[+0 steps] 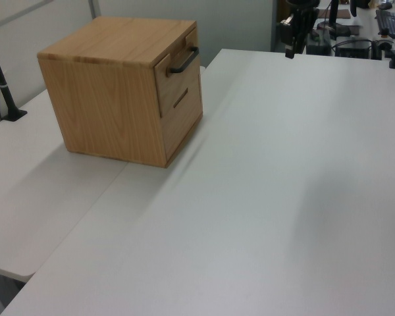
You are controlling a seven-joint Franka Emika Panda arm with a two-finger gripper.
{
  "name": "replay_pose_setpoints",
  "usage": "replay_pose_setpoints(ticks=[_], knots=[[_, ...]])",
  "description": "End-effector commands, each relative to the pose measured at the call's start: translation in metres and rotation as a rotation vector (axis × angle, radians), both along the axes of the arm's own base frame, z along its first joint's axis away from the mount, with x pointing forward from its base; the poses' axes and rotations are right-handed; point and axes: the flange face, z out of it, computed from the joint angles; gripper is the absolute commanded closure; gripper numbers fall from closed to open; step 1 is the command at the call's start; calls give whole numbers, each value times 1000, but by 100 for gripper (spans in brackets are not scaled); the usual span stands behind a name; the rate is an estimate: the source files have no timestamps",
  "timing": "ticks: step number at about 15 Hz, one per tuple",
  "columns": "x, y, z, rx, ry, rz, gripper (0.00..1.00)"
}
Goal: Close the drawer by sliding it
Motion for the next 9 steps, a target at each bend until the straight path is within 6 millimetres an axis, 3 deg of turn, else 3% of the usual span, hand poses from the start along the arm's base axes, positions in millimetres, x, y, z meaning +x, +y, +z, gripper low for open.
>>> replay_pose_setpoints(ticks=[1, 4, 6, 9], knots=[[-11, -22, -13, 37, 31, 5, 1], [-3, -46, -16, 22, 24, 128, 0], [3, -49, -19, 3, 30, 255, 0], [5, -49, -19, 7, 30, 267, 0]])
